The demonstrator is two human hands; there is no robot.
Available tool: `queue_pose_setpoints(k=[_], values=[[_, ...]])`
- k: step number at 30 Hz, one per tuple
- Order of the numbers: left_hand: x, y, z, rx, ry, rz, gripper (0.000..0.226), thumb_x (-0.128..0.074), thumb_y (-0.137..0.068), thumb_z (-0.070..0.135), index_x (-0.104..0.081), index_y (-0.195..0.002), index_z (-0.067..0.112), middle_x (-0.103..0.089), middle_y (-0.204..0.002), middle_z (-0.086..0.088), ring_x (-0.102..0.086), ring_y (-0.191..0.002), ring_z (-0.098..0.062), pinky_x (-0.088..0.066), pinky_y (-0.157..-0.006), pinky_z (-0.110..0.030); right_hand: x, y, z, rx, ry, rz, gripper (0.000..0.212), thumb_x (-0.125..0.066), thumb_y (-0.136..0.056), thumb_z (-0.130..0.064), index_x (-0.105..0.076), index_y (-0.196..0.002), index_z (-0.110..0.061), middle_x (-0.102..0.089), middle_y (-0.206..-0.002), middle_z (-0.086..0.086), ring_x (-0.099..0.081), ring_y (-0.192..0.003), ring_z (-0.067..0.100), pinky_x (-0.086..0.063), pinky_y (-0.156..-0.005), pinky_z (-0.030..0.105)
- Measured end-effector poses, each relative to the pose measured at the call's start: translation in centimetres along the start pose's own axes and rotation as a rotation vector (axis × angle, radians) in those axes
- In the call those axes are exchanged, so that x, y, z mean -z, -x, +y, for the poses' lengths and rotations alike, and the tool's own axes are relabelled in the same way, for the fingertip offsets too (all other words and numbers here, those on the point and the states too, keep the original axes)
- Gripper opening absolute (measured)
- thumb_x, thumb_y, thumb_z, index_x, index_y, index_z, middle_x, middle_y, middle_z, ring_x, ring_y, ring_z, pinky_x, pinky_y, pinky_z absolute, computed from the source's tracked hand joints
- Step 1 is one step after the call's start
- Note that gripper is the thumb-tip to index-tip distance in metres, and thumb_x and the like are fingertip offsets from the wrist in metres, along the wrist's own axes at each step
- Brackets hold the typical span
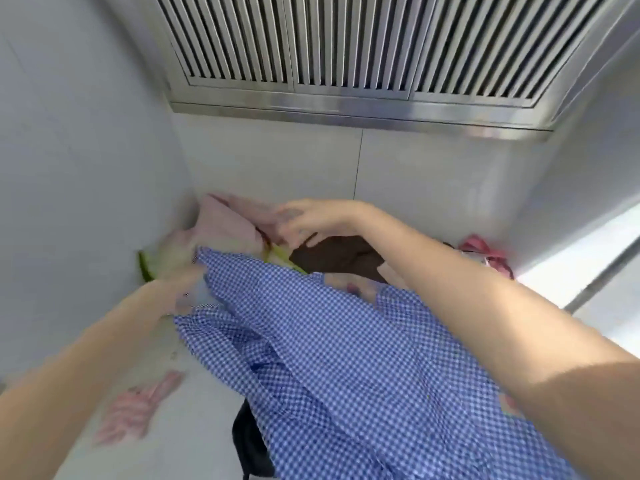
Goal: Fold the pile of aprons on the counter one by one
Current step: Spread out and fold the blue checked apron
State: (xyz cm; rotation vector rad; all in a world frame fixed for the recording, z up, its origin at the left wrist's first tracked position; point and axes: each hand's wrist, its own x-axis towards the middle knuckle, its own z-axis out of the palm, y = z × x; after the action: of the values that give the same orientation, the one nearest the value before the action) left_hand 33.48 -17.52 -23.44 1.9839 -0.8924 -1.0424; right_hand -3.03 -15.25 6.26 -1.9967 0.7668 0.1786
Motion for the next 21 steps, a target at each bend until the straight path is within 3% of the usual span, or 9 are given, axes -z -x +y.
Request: queue_pose_setpoints(k=[2,4,8,11,14,15,18,20,21], values=[[-2.3,3.9,3.3,-0.014,-0.15,-0.034,0.081,-0.072,-0.073,0.054,-0.036,-0.141,0.027,-0.046,-0.141,-0.008,-0.051,-0.119,-0.03,-0.044,-0.098,-0.046,1.6,2.1,2.6,-0.082,0.189,0.117,0.037,-0.047,-0.098,-0.023,-0.043,-0.134,-0.017,-0.056,-0.126,0.006,-0.059,-0.111,0.023,-0.046,-0.093,0.035],[-7.4,13.9,9.8,-0.058,-0.377,-0.101,0.078,-0.06,-0.091,0.024,-0.004,-0.145,0.025,-0.05,-0.129,-0.003,-0.057,-0.103,-0.025,-0.048,-0.084,-0.034,2.4,4.3,6.8,-0.173,0.316,0.1,0.031,-0.052,-0.095,-0.028,-0.056,-0.121,-0.012,-0.061,-0.118,0.004,-0.061,-0.107,0.021,-0.048,-0.086,0.033],[-15.9,24.7,16.8,-0.466,-0.799,-0.378,0.07,-0.058,-0.092,0.015,-0.018,-0.149,0.02,-0.023,-0.154,0.001,-0.039,-0.131,-0.019,-0.033,-0.095,-0.018,1.1,7.7,15.2,-0.446,0.528,-0.049,0.028,-0.062,-0.087,-0.043,-0.059,-0.08,-0.016,-0.053,-0.073,-0.007,-0.053,-0.073,0.012,-0.042,-0.071,0.027],[-20.5,25.3,17.5,-0.535,-1.004,-0.602,0.083,-0.065,-0.088,0.018,-0.012,-0.15,0.026,-0.007,-0.157,0.009,-0.025,-0.14,-0.018,-0.029,-0.104,-0.023,-1.6,9.9,19.9,-0.599,0.577,-0.12,0.031,-0.063,-0.086,-0.042,-0.055,-0.084,-0.013,-0.052,-0.08,-0.004,-0.051,-0.075,0.015,-0.042,-0.072,0.029],[-23.8,24.6,16.7,-0.541,-1.157,-0.616,0.096,-0.069,-0.085,0.023,0.0,-0.151,0.026,0.006,-0.158,0.008,-0.024,-0.141,-0.02,-0.033,-0.11,-0.035,-4.4,11.0,24.5,-0.68,0.511,-0.081,0.062,-0.065,-0.086,-0.039,-0.041,-0.135,-0.009,-0.049,-0.132,0.008,-0.053,-0.113,0.023,-0.045,-0.093,0.033],[-24.5,24.0,16.2,-0.521,-1.188,-0.605,0.097,-0.069,-0.084,0.023,0.002,-0.151,0.026,0.006,-0.159,0.006,-0.029,-0.139,-0.022,-0.036,-0.108,-0.037,-5.2,11.3,25.6,-0.696,0.416,-0.05,0.074,-0.066,-0.086,-0.036,-0.029,-0.143,-0.009,-0.048,-0.135,0.008,-0.055,-0.113,0.023,-0.048,-0.091,0.034],[-25.9,23.1,15.1,-0.469,-1.202,-0.62,0.089,-0.068,-0.085,0.023,-0.008,-0.151,0.024,-0.017,-0.156,0.002,-0.04,-0.132,-0.025,-0.039,-0.104,-0.038,-7.1,11.5,27.5,-0.704,0.054,-0.001,0.081,-0.069,-0.085,-0.032,-0.021,-0.145,-0.005,-0.06,-0.084,0.004,-0.061,-0.061,0.01,-0.048,-0.051,0.022],[-26.3,23.3,14.8,-0.482,-1.182,-0.618,0.063,-0.063,-0.087,0.018,-0.033,-0.142,0.018,-0.042,-0.141,-0.001,-0.05,-0.12,-0.023,-0.043,-0.098,-0.034,-8.1,11.3,27.3,-0.712,0.021,-0.075,0.064,-0.069,-0.086,-0.027,-0.033,-0.135,-0.005,-0.057,-0.072,0.002,-0.057,-0.053,0.008,-0.044,-0.047,0.02],[-26.2,23.2,14.9,-0.484,-1.189,-0.631,0.044,-0.06,-0.088,0.017,-0.047,-0.13,0.013,-0.053,-0.126,-0.003,-0.055,-0.105,-0.021,-0.046,-0.087,-0.03,-8.3,11.0,27.3,-0.704,0.022,-0.121,0.04,-0.068,-0.087,-0.022,-0.044,-0.115,-0.005,-0.057,-0.066,0.001,-0.057,-0.051,0.008,-0.043,-0.046,0.02]])
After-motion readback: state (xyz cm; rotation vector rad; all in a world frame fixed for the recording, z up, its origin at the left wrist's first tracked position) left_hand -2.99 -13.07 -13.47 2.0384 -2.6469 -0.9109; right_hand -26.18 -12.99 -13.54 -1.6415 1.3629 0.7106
